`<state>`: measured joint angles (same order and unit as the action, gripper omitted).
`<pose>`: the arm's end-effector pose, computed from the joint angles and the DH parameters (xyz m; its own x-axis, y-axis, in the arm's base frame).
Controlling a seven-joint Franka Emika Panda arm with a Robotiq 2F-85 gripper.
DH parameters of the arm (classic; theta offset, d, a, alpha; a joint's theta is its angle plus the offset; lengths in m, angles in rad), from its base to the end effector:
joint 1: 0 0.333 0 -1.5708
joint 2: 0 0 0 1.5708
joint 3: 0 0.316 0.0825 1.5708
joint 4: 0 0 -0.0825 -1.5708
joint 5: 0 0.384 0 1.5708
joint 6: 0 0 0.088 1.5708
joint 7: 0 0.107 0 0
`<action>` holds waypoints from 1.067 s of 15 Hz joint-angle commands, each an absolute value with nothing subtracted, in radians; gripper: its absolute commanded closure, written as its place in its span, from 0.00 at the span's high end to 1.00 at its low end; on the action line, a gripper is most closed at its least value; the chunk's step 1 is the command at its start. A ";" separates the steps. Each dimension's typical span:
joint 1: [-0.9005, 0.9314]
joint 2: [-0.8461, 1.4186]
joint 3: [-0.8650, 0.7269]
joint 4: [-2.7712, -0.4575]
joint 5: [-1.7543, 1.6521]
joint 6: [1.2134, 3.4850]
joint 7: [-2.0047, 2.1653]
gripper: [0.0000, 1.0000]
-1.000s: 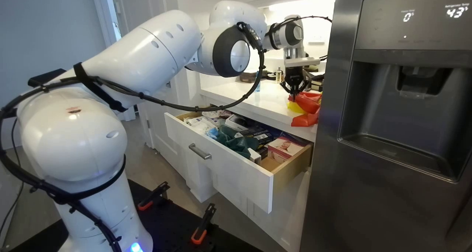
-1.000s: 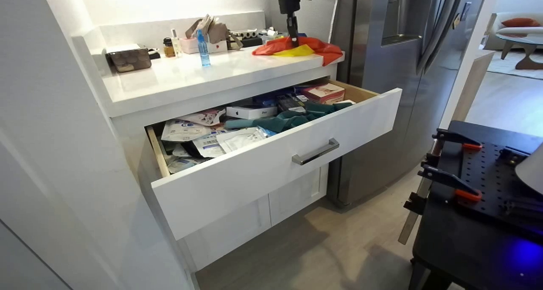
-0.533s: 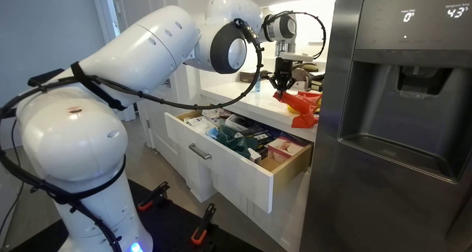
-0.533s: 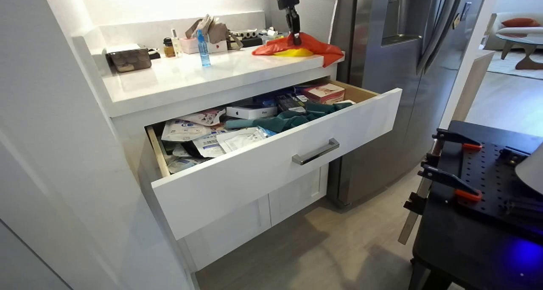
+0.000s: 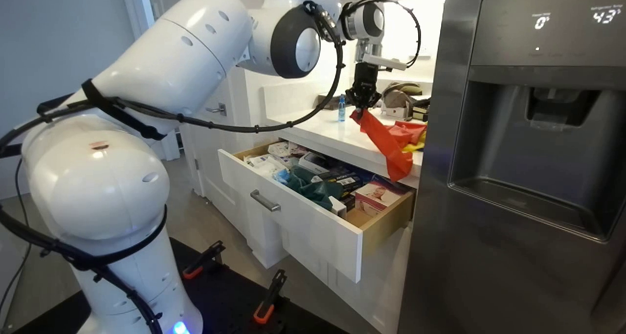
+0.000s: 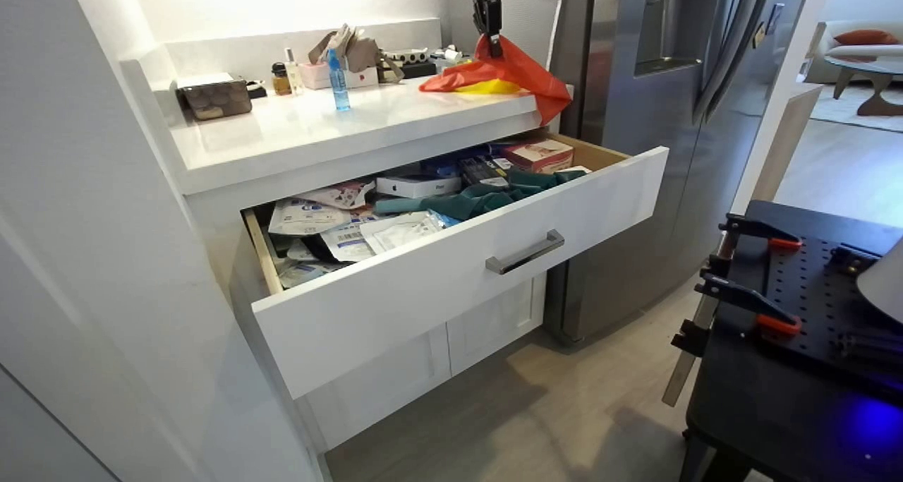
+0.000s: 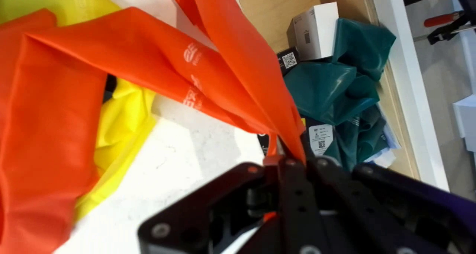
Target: Open the top drawer, put all 3 bands inside and then close the drawer
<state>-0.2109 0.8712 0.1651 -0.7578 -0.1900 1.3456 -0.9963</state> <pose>0.7298 -0.1097 0.4097 0.5985 0.7754 -0.2014 0.7516 -0.6305 -0.1940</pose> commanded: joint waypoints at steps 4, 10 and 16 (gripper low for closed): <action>-0.216 0.628 0.230 -1.118 -0.186 1.381 -1.014 0.00; -0.169 0.451 0.236 -1.378 -0.125 1.421 -1.042 0.00; -0.066 0.277 0.227 -1.660 -0.059 1.515 -1.070 0.00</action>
<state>-0.1161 0.4114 0.2509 -1.4662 -0.0914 1.4272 -1.0347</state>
